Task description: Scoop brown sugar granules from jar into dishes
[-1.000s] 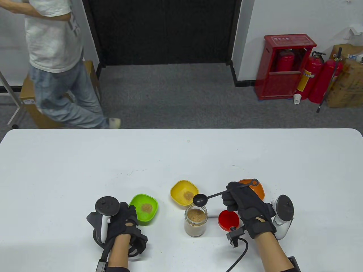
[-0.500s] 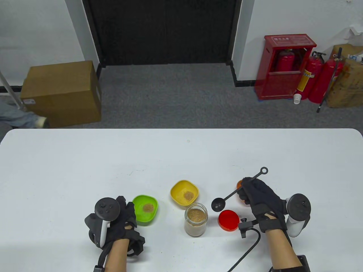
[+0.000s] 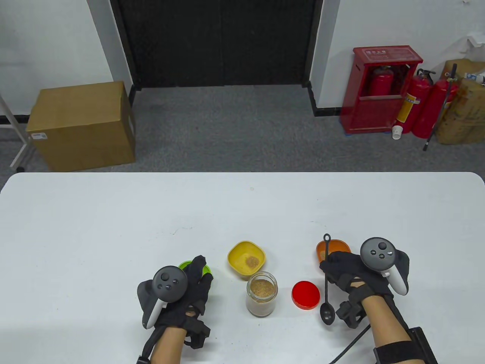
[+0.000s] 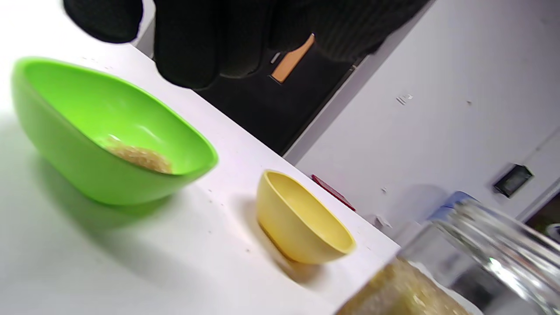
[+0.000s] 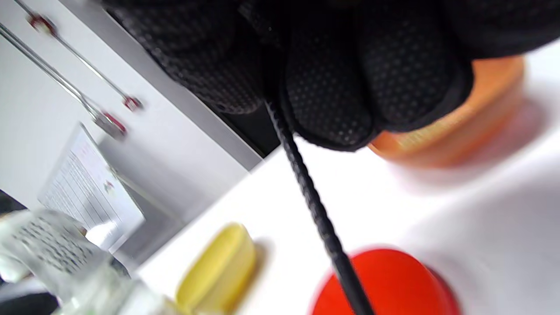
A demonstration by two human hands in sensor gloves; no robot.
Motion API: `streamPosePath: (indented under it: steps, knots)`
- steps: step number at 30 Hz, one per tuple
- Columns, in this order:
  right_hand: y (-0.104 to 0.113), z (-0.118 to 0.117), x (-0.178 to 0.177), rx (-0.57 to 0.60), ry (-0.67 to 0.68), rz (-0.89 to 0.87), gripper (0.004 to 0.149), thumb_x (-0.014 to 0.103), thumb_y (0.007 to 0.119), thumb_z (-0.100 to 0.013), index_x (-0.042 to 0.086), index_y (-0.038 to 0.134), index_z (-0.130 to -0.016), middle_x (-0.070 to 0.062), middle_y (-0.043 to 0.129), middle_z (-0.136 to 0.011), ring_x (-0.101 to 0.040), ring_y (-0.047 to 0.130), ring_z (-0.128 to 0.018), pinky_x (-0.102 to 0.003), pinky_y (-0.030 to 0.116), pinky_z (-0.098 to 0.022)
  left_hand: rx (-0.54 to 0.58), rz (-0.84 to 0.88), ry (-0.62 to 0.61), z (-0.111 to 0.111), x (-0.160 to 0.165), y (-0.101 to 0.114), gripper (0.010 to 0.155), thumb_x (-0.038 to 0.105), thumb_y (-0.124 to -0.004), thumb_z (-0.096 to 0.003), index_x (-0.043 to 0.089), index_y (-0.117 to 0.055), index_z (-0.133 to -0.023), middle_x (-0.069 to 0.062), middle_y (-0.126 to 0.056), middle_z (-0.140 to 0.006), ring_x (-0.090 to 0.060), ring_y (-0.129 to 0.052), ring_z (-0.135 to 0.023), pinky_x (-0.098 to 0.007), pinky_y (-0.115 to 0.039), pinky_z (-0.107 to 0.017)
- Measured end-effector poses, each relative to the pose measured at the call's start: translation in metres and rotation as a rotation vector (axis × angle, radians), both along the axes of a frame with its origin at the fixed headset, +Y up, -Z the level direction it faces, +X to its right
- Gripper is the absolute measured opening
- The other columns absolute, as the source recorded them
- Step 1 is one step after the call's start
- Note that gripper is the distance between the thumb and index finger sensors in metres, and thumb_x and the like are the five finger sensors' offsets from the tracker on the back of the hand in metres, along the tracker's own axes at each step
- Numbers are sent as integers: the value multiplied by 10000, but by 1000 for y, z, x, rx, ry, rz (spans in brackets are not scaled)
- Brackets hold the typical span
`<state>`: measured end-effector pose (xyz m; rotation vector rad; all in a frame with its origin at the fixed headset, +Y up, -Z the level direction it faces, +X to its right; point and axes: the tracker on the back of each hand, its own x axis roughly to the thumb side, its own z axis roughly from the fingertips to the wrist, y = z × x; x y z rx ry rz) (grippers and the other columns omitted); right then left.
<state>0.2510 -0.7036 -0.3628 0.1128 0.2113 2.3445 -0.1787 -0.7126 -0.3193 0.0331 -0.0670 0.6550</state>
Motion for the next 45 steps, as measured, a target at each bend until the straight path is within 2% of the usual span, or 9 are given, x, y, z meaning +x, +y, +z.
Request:
streamPosePath:
  steps: [7, 11, 16, 26, 34, 45]
  knots:
    - [-34, 1, -3, -208, 85, 134, 437, 293, 909, -501, -77, 902, -735, -221, 1028, -513, -422, 940, -365, -571, 805, -219, -18, -34, -59, 0, 12, -4, 604, 431, -779, -555, 187, -615, -1083, -92, -767, -1085, -360, -884, -919, -648, -658, -680]
    - [-46, -1, -8, -277, 111, 249, 439, 285, 904, -504, -82, 895, -744, -226, 1022, -523, -427, 935, -371, -576, 801, -223, -28, -51, -77, 0, 17, -6, 600, 427, -779, -555, 183, -621, -1080, -96, -772, -1082, -362, -886, -915, -652, -658, -675]
    - [-55, -4, -16, -305, 133, 414, 443, 285, 897, -509, -82, 884, -756, -227, 1017, -530, -425, 933, -374, -577, 799, -226, -43, -70, -93, -1, 20, -8, 599, 425, -779, -555, 179, -624, -1079, -102, -775, -1078, -367, -889, -910, -654, -661, -671]
    - [-52, -6, -23, -232, 82, 552, 453, 310, 893, -506, -54, 885, -775, -222, 1006, -564, -423, 929, -395, -573, 800, -238, -55, -85, -103, -1, 22, -9, 598, 426, -780, -555, 175, -631, -1076, -106, -781, -1073, -370, -894, -903, -654, -664, -667]
    - [-43, -2, -18, -203, 54, 501, 505, 304, 884, -512, -43, 834, -876, -281, 954, -731, -493, 892, -544, -637, 772, -341, -62, -138, -78, 0, 24, -8, 607, 438, -786, -551, 171, -633, -1075, -109, -786, -1069, -374, -899, -894, -655, -670, -658]
    - [-11, 8, -38, -27, 115, 374, 555, 307, 887, -511, -13, 777, -950, -314, 875, -880, -543, 836, -692, -694, 733, -434, -58, -107, -139, -1, 28, -10, 615, 450, -792, -546, 185, -630, -1077, -91, -787, -1075, -351, -910, -910, -633, -674, -689]
